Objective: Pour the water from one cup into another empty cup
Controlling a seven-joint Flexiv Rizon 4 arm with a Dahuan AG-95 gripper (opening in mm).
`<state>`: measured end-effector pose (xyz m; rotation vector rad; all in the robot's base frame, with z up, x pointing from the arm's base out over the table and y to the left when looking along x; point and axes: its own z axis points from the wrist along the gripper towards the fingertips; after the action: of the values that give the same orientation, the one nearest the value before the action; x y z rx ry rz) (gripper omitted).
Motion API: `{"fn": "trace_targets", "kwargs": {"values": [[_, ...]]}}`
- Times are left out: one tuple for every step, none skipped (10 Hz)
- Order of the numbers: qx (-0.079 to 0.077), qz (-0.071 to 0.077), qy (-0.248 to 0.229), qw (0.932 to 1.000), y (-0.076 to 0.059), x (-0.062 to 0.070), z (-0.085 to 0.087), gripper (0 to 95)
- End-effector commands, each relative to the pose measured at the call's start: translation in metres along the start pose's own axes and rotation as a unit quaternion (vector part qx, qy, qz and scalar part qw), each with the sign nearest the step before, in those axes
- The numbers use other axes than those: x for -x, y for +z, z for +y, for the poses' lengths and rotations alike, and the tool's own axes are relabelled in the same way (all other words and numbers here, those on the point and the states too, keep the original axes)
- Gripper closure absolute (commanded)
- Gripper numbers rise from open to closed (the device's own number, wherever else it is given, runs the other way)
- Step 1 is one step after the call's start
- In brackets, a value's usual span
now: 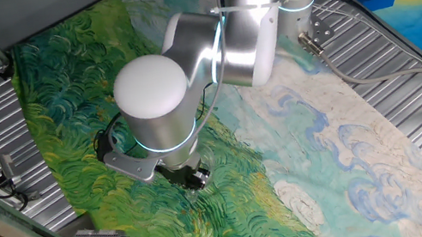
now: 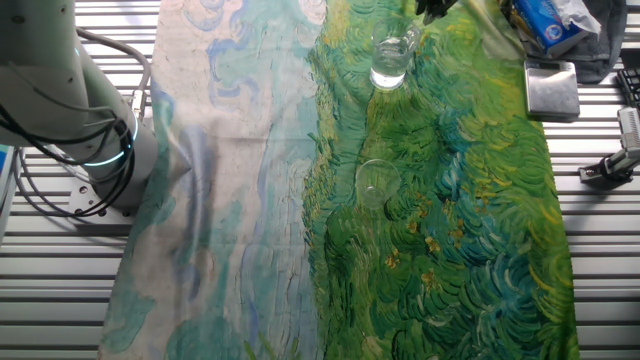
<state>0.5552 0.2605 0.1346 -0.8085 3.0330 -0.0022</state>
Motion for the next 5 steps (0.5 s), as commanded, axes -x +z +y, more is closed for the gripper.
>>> {"fn": "trace_targets", "kwargs": {"values": [[-0.001,0.000,0.003,1.0000,0.001,0.003,-0.001,76.0],[-0.001,0.002,0.004,1.0000,-0.001,0.006,-0.002,76.0],[-0.002,0.003,0.005,1.0000,-0.001,0.010,-0.002,76.0],[-0.002,0.004,0.007,1.0000,-0.001,0.013,-0.002,76.0],[-0.003,0.003,0.007,1.0000,0.001,0.016,-0.001,76.0]]}}
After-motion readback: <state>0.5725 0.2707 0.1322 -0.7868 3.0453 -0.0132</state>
